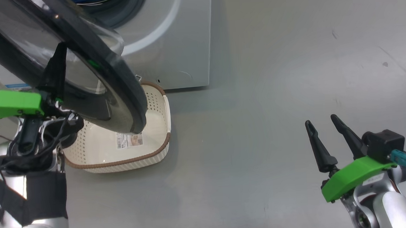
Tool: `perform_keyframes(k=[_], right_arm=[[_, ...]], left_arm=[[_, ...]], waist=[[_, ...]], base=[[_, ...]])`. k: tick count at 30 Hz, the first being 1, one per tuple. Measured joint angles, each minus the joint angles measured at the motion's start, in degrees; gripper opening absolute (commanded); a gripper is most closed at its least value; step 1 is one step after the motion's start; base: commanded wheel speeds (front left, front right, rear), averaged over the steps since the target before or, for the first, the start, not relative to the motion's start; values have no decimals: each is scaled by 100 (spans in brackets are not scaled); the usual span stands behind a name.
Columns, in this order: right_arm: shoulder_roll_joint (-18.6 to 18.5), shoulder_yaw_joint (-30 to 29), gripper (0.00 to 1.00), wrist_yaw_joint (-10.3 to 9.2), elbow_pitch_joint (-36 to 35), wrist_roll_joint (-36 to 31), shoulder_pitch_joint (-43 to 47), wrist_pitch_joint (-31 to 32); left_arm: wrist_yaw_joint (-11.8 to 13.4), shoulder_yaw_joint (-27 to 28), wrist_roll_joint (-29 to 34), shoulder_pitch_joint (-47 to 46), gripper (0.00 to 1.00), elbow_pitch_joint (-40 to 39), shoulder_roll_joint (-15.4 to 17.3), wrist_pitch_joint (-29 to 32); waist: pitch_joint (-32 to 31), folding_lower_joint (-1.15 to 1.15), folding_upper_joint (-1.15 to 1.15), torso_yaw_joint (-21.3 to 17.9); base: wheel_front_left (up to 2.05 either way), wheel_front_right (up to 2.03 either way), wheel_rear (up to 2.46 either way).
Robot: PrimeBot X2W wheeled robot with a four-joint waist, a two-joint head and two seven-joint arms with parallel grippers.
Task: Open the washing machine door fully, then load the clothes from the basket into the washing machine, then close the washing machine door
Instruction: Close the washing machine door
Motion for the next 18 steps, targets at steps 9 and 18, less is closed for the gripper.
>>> perform_keyframes(k=[9, 18], right_arm=[[3, 112, 100, 0, 105, 9, -64, -51], [3, 146, 100, 0, 162, 48, -81, -68]], left_arm=[[0, -211, -2, -224, 0, 260, 92, -357], [0, -383, -11, -226, 0, 336, 207, -549]], waist=[[34, 0, 0, -291], [20, 0, 0, -462]], base=[[0, 0, 0], [0, 0, 0]])
